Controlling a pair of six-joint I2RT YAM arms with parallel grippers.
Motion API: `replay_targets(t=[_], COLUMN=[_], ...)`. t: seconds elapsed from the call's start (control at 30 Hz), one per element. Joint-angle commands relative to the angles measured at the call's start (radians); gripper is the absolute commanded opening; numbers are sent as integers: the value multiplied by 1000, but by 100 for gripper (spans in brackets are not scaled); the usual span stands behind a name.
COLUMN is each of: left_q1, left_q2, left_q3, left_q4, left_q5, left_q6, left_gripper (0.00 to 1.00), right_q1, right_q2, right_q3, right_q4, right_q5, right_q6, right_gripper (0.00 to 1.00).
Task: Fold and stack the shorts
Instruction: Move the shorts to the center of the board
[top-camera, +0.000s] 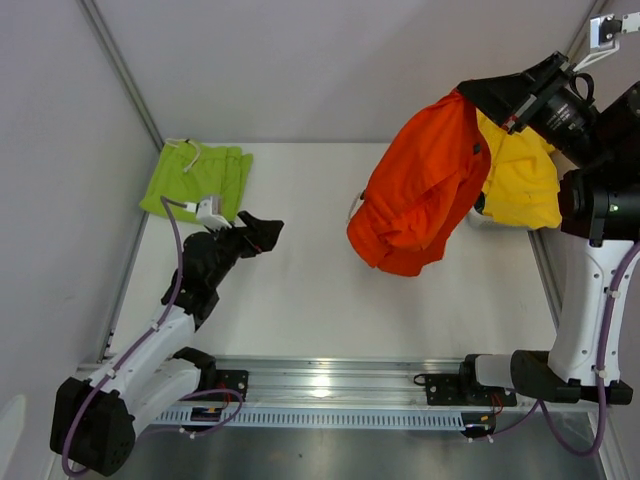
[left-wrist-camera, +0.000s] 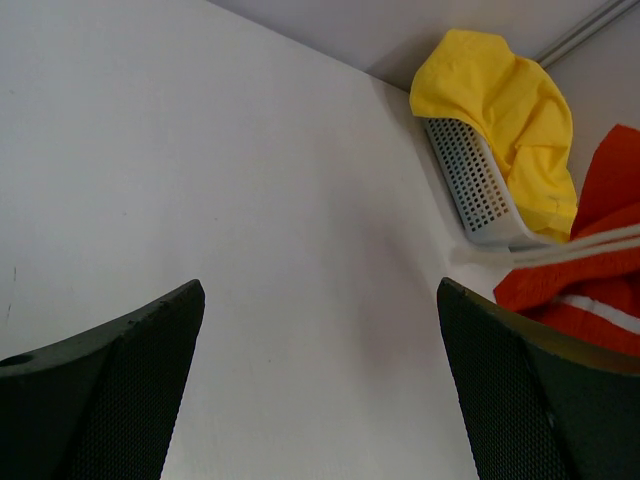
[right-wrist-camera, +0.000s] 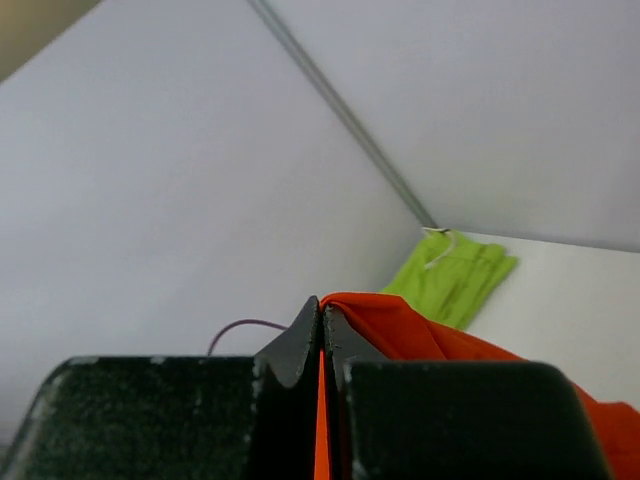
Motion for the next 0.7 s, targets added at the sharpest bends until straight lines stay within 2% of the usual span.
replay_targets(t=[0.0, 0.13, 0.27, 0.37, 0.4, 0.47, 0.5, 0.53, 0.57, 0.6, 0.67], left_q1=[-11, -11, -13, -13, -13, -13, -13, -14, -16, -19, -31], left_q2=[-46, -78, -117, -130, -129, -109, -100, -89, -69, -62, -46], left_q3=[-11, -23, -43, -51, -52, -52, -51, -48, -38, -35, -34], left_q4=[40, 28, 31, 28, 34, 49, 54, 55, 55, 57, 63], left_q5=[-31, -71, -123, -137, -134, -119, -110, -103, -94, -93, -93], left_q6=[23, 17, 15, 17, 17, 15, 17, 20, 21, 23, 34], left_gripper=[99, 99, 99, 99, 99, 99, 99, 99, 99, 99, 99], right_q1=[57, 111, 78, -34, -104, -174, -221, -234, -240, -239, -234], right_q2=[8, -13, -44, -82, -96, -125, -127, -124, -124, -129, -164], right_q3=[46, -71, -297, -560, -704, -809, -855, -866, -874, -875, -883], right_q4=[157, 182, 119, 125, 125, 46, -5, -113, -155, -189, -238], right_q5=[-96, -90, -73, -105, -105, -75, -43, 52, 106, 156, 248], right_q6=[176, 184, 134, 117, 105, 3, -56, -108, -156, -228, -268], right_gripper=[0, 0, 0, 0, 0, 2, 16, 30, 58, 68, 78])
